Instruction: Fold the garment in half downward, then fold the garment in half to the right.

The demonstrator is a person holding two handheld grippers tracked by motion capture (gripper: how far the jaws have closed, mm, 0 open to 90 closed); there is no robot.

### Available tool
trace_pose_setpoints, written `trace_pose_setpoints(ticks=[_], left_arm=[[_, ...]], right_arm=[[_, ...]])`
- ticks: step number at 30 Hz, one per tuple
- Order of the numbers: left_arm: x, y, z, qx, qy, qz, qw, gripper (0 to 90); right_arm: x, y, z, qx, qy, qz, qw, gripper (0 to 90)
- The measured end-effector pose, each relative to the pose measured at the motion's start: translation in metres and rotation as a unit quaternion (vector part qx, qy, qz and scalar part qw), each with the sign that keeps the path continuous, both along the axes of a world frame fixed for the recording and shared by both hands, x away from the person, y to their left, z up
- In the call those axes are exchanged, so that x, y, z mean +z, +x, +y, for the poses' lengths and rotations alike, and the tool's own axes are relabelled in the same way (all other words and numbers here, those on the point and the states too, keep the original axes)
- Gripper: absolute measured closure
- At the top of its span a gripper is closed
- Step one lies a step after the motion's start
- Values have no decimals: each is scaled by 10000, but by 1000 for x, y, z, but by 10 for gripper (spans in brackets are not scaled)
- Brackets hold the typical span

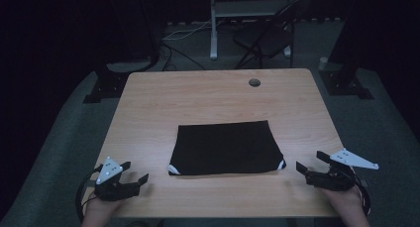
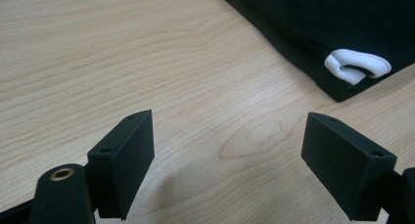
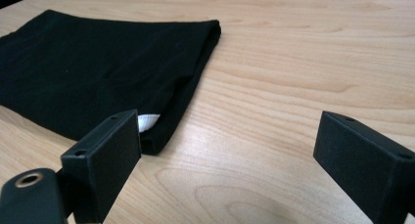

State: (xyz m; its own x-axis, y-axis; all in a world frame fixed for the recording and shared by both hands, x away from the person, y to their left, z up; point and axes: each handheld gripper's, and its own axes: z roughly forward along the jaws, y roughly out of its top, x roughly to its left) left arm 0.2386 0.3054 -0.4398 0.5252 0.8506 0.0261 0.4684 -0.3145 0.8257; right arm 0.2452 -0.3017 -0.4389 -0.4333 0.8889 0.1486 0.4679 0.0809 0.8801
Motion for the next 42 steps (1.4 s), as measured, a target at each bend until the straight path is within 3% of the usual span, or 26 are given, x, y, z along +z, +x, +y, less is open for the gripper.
trace_pose_setpoints(ticks=[10, 14, 18, 26, 30, 34, 36, 40, 42], left_arm=[[0, 5, -1, -87, -37, 94, 9999, 198], [2, 9, -10, -253, 11, 102, 9996, 198], [7, 19, -26, -496, 0, 92, 9987, 198], [15, 36, -52, -832, 62, 109, 9965, 198], [20, 54, -64, -971, -72, 191, 9951, 198], [19, 64, -72, -970, -75, 249, 9949, 198], [19, 72, -78, -1000, -87, 264, 9946, 198], [19, 79, -82, -996, -41, 314, 9945, 198], [18, 83, -83, -981, 60, 347, 9946, 198]], right_arm=[[2, -1, -1, 56, 58, -81, 9999, 101], [10, 1, 6, 293, 76, -215, 9993, 101], [16, 11, 28, 599, -174, -238, 9978, 101], [18, 26, 60, 938, -397, -240, 9945, 101], [21, 34, 89, 1230, -541, -208, 9907, 101], [24, 39, 106, 1388, -688, -158, 9878, 101], [27, 42, 118, 1537, -637, -178, 9859, 101], [26, 44, 127, 1620, -591, -150, 9849, 101], [24, 45, 138, 1702, -702, -138, 9828, 101]])
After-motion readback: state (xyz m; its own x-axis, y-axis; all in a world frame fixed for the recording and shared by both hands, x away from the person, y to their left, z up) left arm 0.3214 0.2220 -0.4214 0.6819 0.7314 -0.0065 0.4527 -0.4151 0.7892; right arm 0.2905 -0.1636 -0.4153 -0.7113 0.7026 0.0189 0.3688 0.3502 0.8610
